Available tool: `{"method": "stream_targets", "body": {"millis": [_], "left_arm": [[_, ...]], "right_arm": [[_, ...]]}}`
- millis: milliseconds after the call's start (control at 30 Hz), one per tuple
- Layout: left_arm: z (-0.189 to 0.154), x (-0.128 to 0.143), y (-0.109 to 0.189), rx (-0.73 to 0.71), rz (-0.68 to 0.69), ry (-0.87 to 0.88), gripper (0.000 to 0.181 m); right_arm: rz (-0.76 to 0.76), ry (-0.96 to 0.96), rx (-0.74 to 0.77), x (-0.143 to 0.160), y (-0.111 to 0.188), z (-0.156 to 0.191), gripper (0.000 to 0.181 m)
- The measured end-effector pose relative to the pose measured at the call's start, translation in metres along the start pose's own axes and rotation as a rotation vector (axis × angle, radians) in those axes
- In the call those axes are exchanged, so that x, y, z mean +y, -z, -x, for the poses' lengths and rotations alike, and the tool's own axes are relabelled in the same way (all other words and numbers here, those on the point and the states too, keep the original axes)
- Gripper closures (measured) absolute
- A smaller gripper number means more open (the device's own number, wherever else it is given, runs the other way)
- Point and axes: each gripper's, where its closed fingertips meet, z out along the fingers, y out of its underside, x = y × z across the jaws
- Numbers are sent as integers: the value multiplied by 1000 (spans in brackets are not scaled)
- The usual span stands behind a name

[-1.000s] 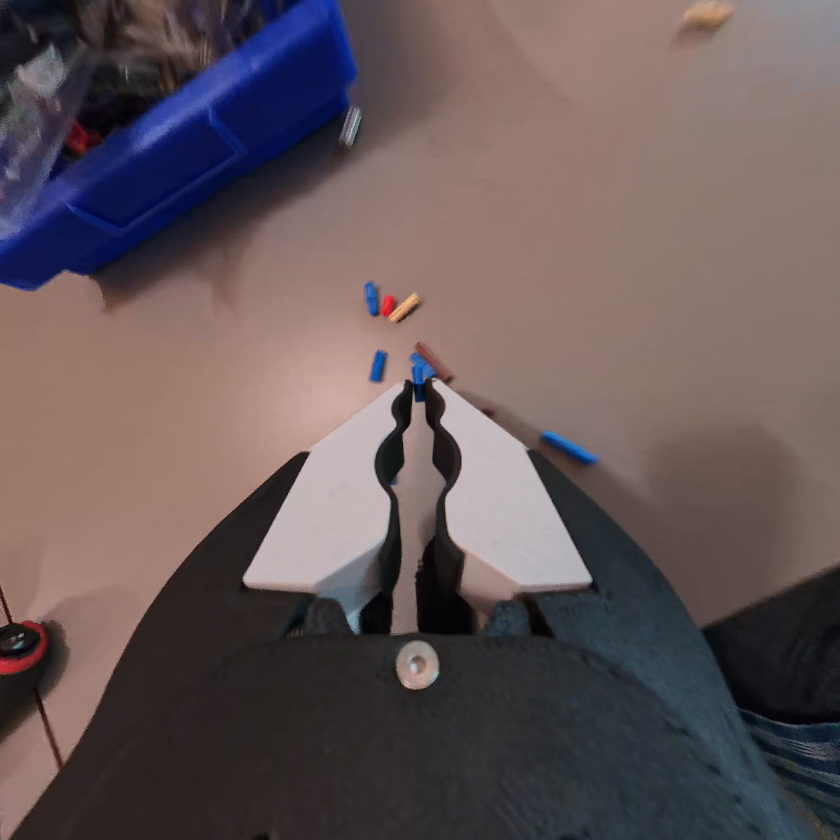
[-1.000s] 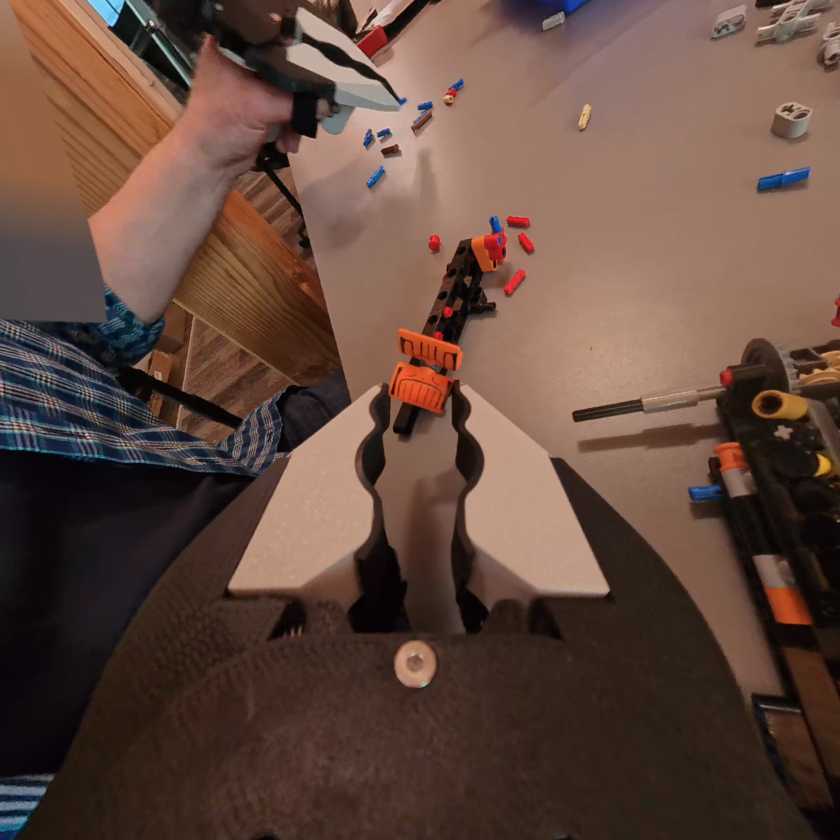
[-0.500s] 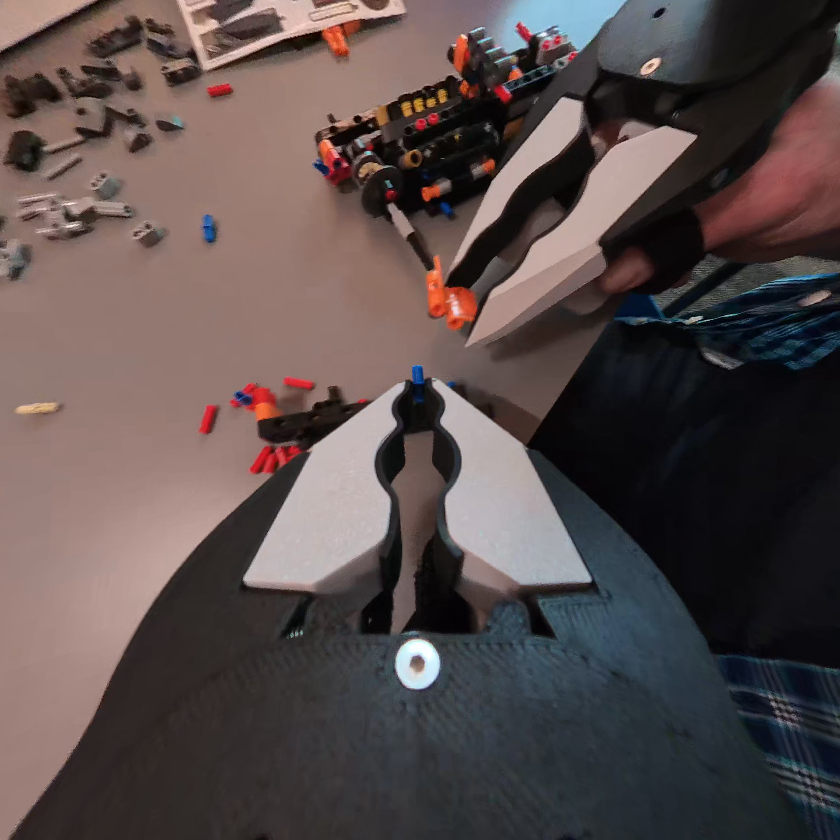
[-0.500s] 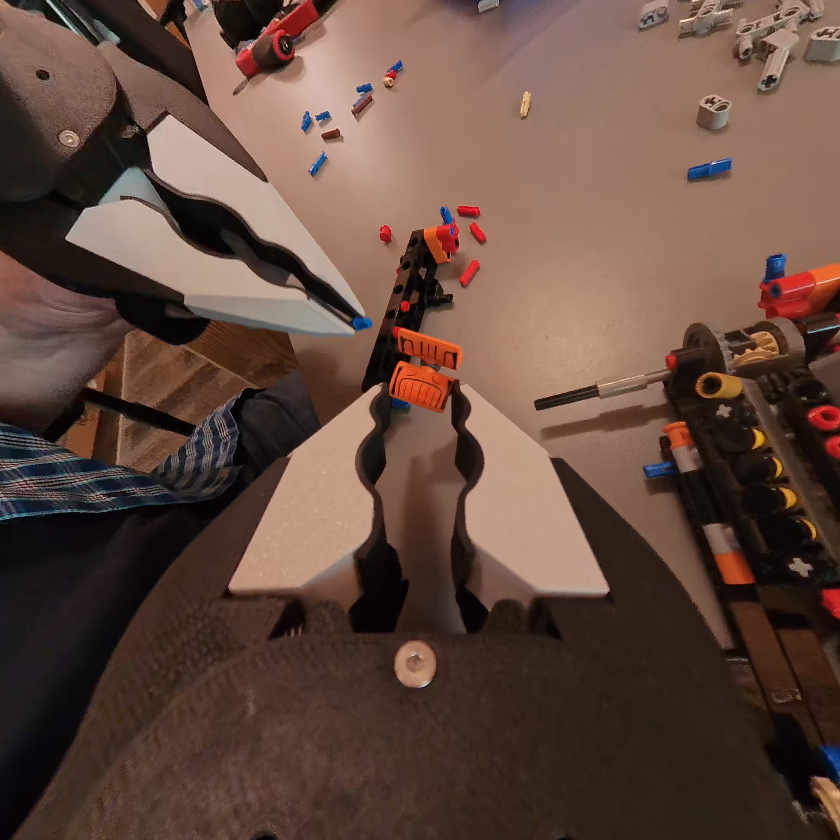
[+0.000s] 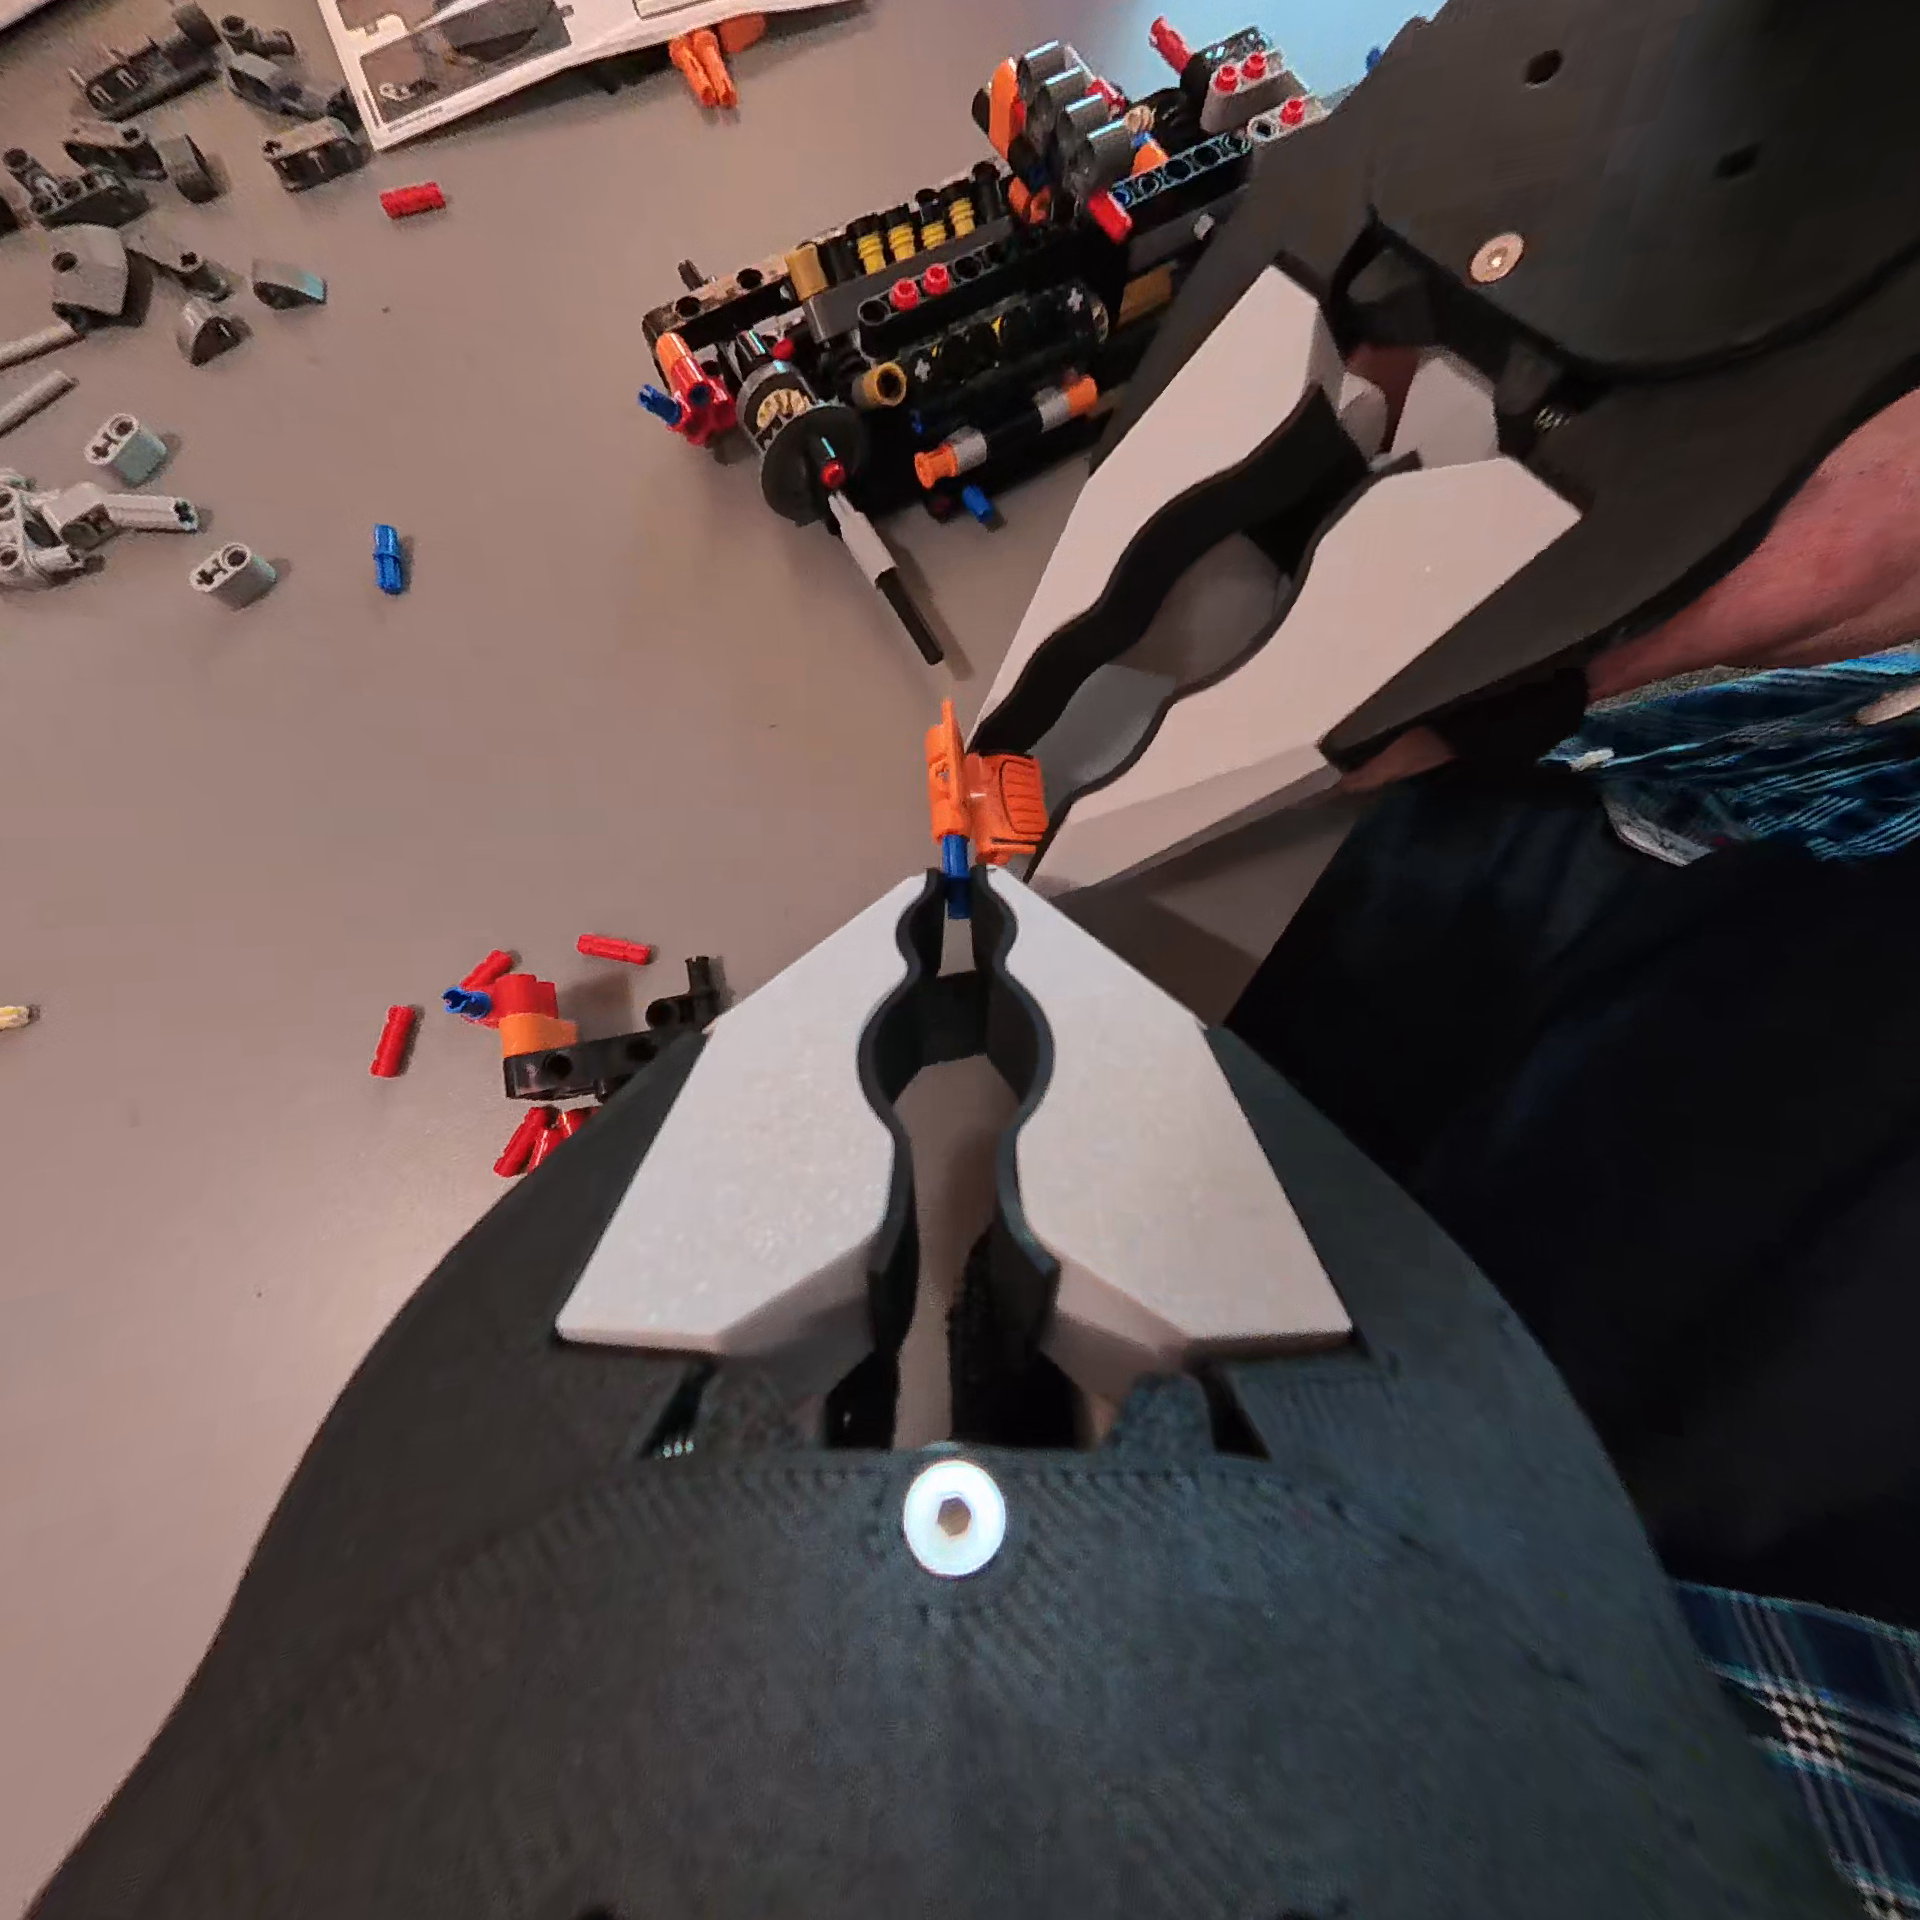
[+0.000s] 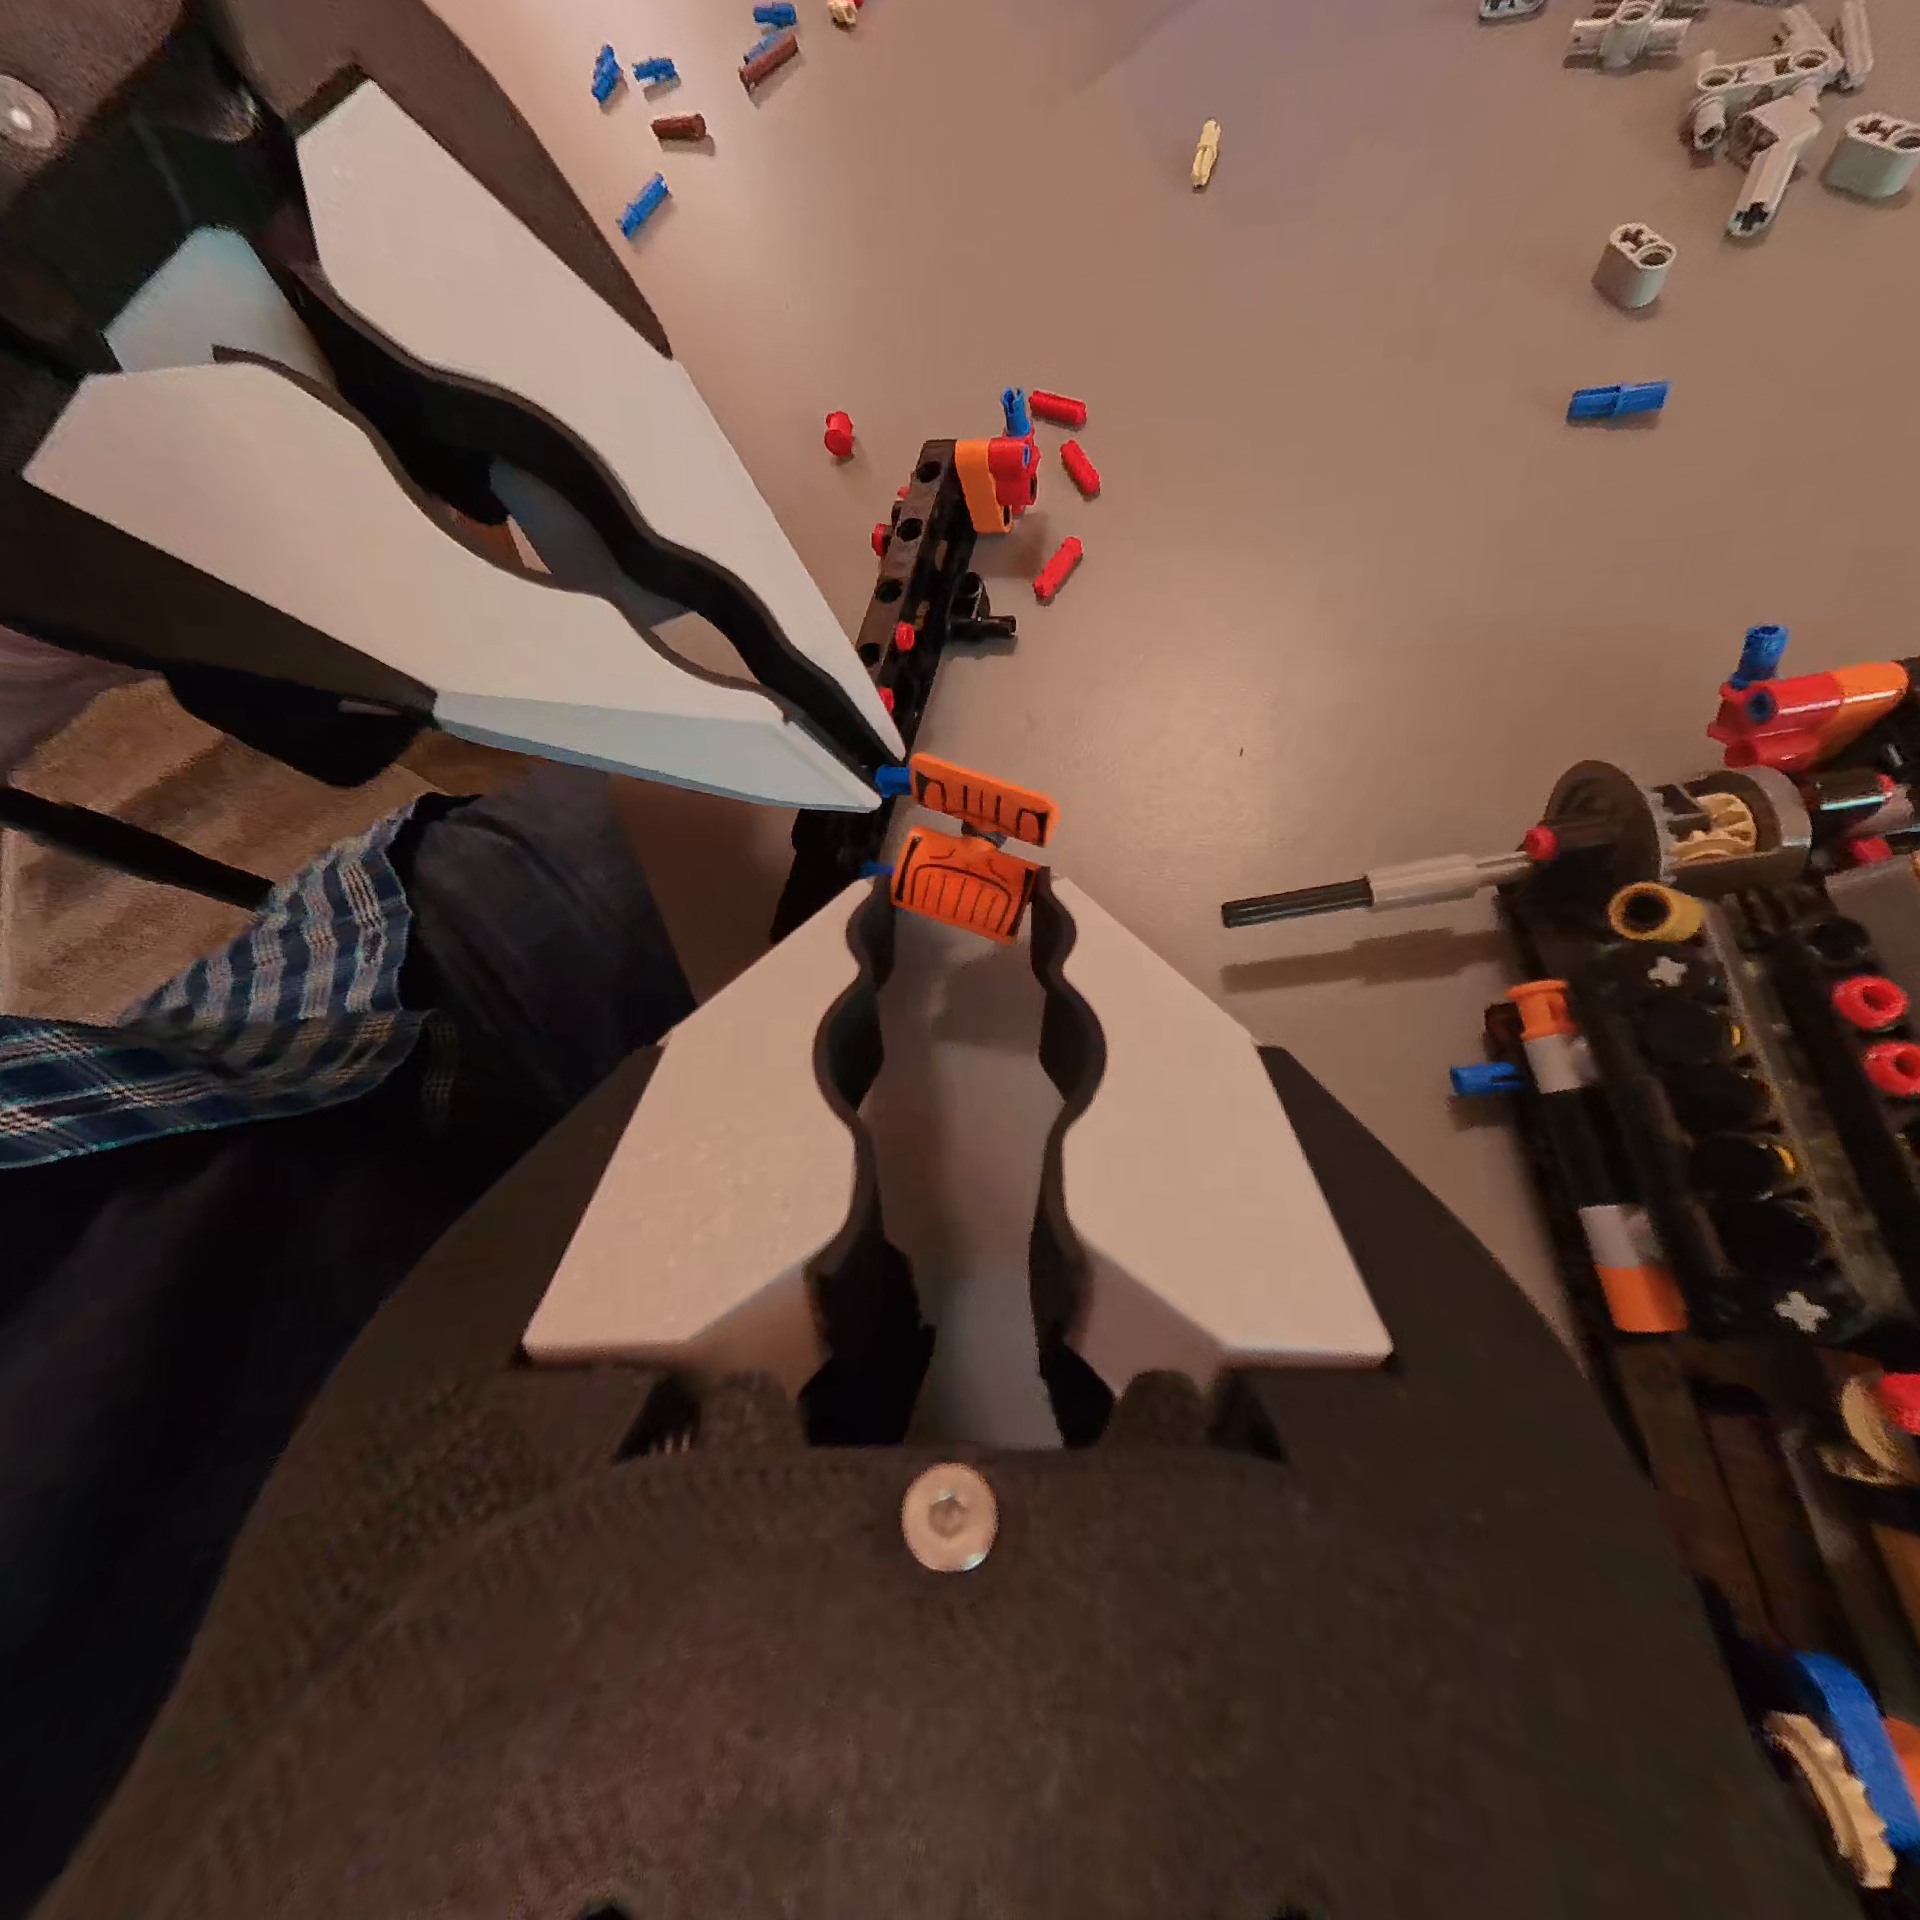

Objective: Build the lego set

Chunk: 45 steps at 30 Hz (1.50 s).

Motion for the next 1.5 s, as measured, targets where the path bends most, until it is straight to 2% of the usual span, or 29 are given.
{"method": "stream_targets", "body": {"millis": [233, 433, 833, 1033, 1100, 1500], "left_arm": [[0, 3, 0, 9, 52, -1, 178], [0, 2, 0, 91, 60, 85, 178], [-1, 4, -2, 85, 105, 90, 178], [-2, 8, -5, 84, 107, 98, 178], [-3, 8, -6, 80, 105, 94, 178], [-10, 8, -11, 87, 115, 50, 178]], "right_arm": [[30, 129, 84, 0, -1, -2, 157], [50, 287, 194, -2, 0, -6, 157], [103, 403, 271, 1, -1, -7, 158], [100, 332, 211, 5, -3, -6, 155], [100, 319, 200, 5, -4, -5, 147], [57, 341, 203, 1, -2, -8, 157]]}}
